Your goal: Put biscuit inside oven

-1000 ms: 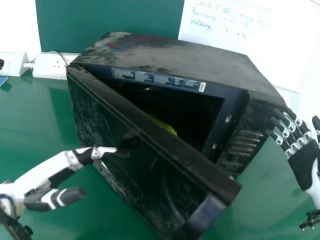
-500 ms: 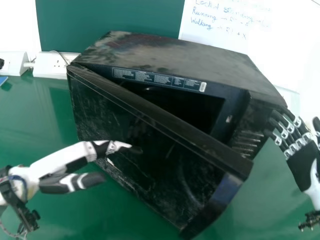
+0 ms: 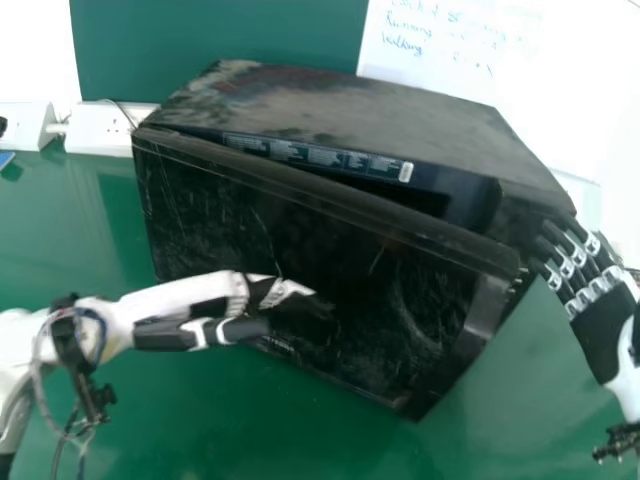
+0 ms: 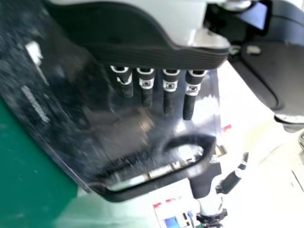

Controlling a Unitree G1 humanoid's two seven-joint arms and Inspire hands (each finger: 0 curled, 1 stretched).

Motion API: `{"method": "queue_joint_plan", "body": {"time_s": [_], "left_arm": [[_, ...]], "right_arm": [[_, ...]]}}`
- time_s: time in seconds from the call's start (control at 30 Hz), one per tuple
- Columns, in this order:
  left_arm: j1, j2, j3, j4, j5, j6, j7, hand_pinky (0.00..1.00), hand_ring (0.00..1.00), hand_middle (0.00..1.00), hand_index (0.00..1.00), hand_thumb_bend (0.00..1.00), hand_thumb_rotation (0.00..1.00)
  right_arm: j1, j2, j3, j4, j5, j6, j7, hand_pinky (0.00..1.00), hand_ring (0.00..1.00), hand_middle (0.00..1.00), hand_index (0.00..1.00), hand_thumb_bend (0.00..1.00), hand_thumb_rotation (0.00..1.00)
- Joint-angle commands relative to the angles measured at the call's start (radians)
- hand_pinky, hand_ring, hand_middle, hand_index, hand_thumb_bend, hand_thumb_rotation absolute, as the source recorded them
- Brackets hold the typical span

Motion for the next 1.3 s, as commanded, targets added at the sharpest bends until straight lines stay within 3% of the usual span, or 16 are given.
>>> {"method": "queue_joint_plan", "body": {"time_s": [0.0,0.17,0.33,0.5,0.67,0.77,0.83,0.93,1.0,1.13,1.27], "left_arm": [[-0.041,-0.019,-0.030,0.036,0.008,-0.020,-0.019,0.73,0.82,0.85,0.83,0.83,1.00],[-0.117,-0.053,-0.082,0.109,0.048,-0.024,-0.032,0.73,0.82,0.85,0.84,0.84,1.00],[-0.169,-0.089,-0.130,0.152,0.094,-0.015,-0.031,0.72,0.82,0.85,0.84,0.84,1.00],[-0.237,-0.113,-0.177,0.245,0.146,-0.065,-0.076,0.73,0.83,0.85,0.84,0.83,1.00],[-0.315,-0.128,-0.228,0.360,0.254,-0.151,-0.090,0.74,0.83,0.86,0.85,0.84,1.00],[-0.350,-0.145,-0.241,0.396,0.289,-0.113,-0.070,0.74,0.84,0.86,0.85,0.84,1.00],[-0.364,-0.145,-0.249,0.404,0.319,-0.109,-0.060,0.75,0.84,0.87,0.85,0.84,1.00],[-0.382,-0.138,-0.263,0.425,0.400,-0.162,-0.034,0.75,0.84,0.86,0.85,0.84,1.00],[-0.385,-0.130,-0.269,0.427,0.468,-0.190,0.002,0.74,0.83,0.86,0.85,0.84,1.00],[-0.388,-0.109,-0.281,0.421,0.594,-0.207,0.057,0.74,0.83,0.85,0.84,0.84,1.00],[-0.385,-0.105,-0.281,0.422,0.654,-0.220,0.082,0.75,0.83,0.85,0.85,0.84,1.00]], "right_arm": [[0.009,0.011,-0.001,-0.003,-0.002,-0.015,-0.001,1.00,1.00,1.00,1.00,0.89,1.00],[0.017,0.018,-0.005,-0.010,0.001,-0.012,-0.005,0.99,1.00,1.00,1.00,0.81,1.00],[0.020,0.015,-0.006,-0.003,0.003,-0.013,0.004,1.00,1.00,1.00,1.00,0.90,1.00],[0.018,0.017,-0.005,0.006,0.006,-0.016,0.010,1.00,1.00,1.00,1.00,0.81,1.00],[0.023,0.019,-0.001,0.001,-0.004,-0.020,0.002,1.00,1.00,1.00,1.00,0.84,1.00],[0.027,0.019,-0.001,0.001,0.001,-0.015,0.000,1.00,1.00,1.00,1.00,0.91,1.00],[0.030,0.020,-0.002,-0.003,0.004,-0.011,-0.004,1.00,1.00,1.00,1.00,0.90,1.00],[0.031,0.024,0.000,-0.006,0.007,-0.010,-0.008,1.00,1.00,1.00,1.00,0.86,1.00],[0.032,0.028,0.001,-0.012,-0.001,-0.013,-0.021,0.98,1.00,1.00,1.00,0.90,1.00],[0.034,0.033,0.004,-0.020,-0.006,-0.018,-0.035,0.97,1.00,1.00,1.00,0.90,1.00],[0.032,0.032,0.006,-0.014,-0.006,-0.024,-0.028,0.95,1.00,1.00,1.00,0.88,1.00]]}}
